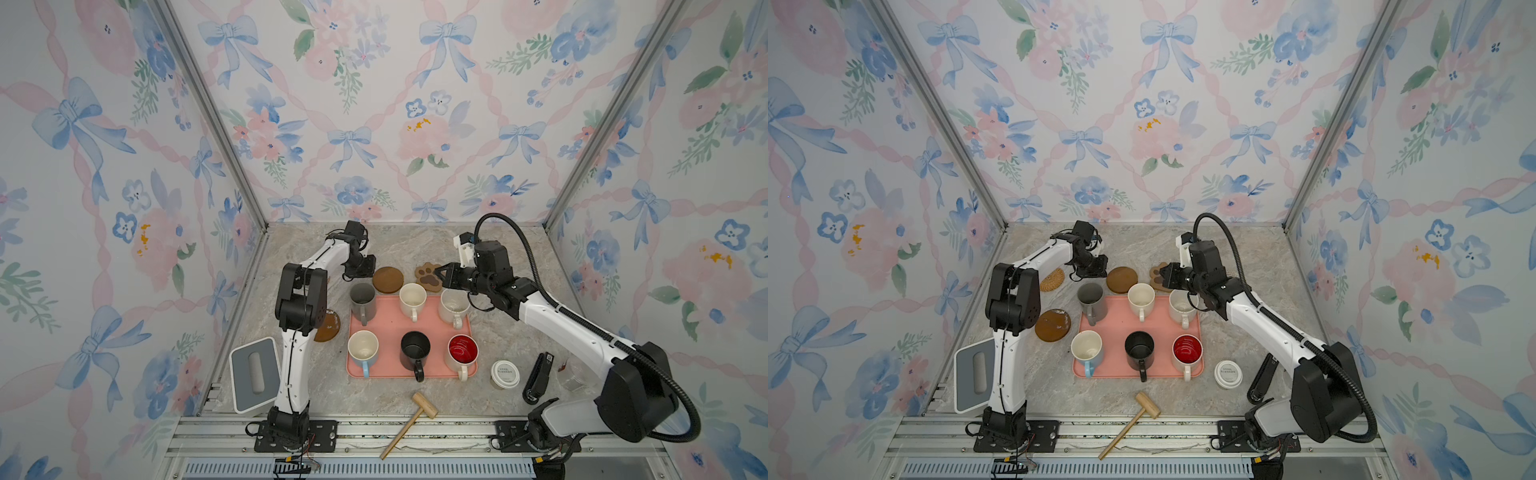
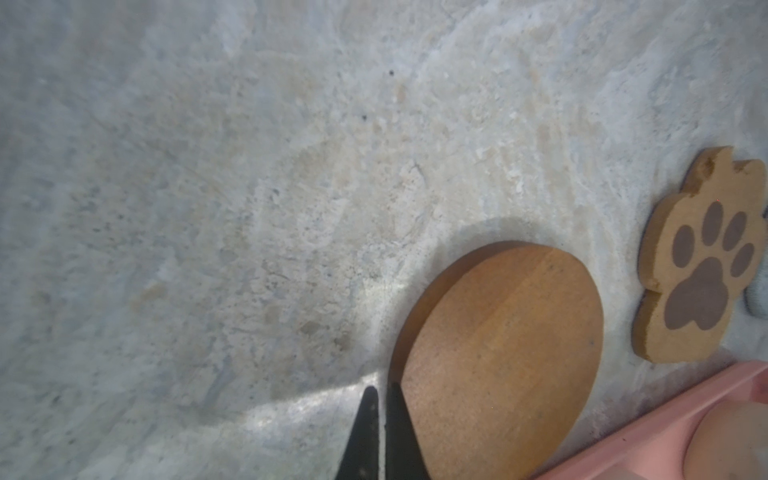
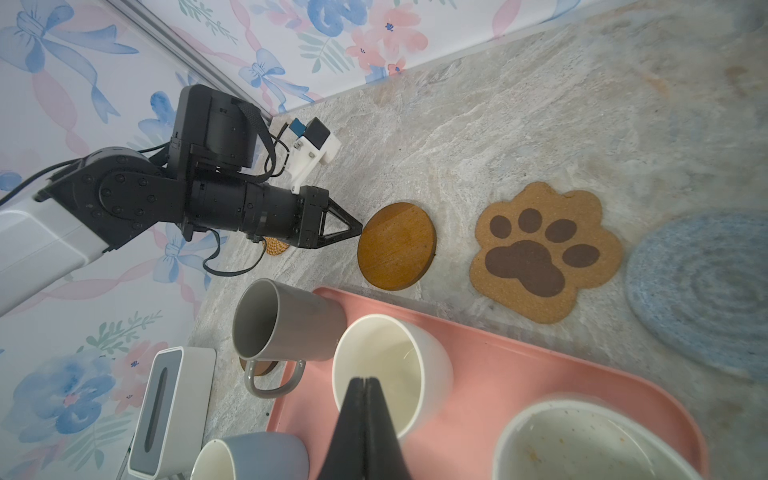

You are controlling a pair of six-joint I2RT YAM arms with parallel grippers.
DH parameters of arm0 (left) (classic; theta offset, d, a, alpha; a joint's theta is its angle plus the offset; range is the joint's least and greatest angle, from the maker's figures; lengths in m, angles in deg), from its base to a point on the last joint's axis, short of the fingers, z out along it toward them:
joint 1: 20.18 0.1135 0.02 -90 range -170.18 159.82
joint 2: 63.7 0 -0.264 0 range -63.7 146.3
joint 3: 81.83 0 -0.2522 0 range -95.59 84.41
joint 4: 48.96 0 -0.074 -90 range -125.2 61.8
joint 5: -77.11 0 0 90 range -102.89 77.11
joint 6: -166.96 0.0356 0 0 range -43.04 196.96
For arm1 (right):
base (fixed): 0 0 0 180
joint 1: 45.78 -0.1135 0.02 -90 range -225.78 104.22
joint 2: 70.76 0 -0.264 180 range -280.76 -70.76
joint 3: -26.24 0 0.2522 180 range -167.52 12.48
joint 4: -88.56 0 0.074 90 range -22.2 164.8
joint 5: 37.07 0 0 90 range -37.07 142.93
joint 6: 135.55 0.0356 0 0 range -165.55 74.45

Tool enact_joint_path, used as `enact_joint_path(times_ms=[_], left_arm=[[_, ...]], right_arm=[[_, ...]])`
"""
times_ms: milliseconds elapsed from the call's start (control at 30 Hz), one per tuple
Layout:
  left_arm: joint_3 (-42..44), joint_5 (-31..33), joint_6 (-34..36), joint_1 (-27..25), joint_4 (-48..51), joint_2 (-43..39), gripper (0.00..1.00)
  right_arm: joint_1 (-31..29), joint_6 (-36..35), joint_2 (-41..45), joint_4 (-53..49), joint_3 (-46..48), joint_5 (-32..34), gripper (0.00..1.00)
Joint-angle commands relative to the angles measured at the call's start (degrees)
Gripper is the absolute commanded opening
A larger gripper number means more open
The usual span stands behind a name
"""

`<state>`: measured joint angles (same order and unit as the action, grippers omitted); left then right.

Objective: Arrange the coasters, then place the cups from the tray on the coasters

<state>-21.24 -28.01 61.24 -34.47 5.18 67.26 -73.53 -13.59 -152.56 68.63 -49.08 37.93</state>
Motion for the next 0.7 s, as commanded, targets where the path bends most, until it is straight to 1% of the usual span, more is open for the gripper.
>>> enact_joint_path(times_ms=[0, 200, 400, 567, 667], left_arm=[[-1.83, -0.93, -1.24, -0.68, 0.56, 1.88, 0.00], [-2.80, -1.21, -1.67, -1.15, 0.56, 2.63, 0.00], [-3.33, 0.19, -2.00, -1.27, 0.57, 2.56, 0.00], [-4.11, 0.05, -2.63, -1.31, 0.40, 2.79, 0.00], [-4.39, 1.26, -2.97, -1.33, 0.39, 2.29, 0.00]], right_arm=[[0.55, -0.15, -1.17, 0.72, 0.76, -0.98, 0.00], [0.67, -0.16, -1.32, 0.55, 0.70, -1.20, 0.00], [0.85, -0.28, -1.17, 0.46, 0.79, -1.17, 0.00], [0.88, -0.31, -1.34, 0.55, 0.74, -1.33, 0.00], [0.90, -0.31, -1.34, 0.46, 0.80, -1.34, 0.00]])
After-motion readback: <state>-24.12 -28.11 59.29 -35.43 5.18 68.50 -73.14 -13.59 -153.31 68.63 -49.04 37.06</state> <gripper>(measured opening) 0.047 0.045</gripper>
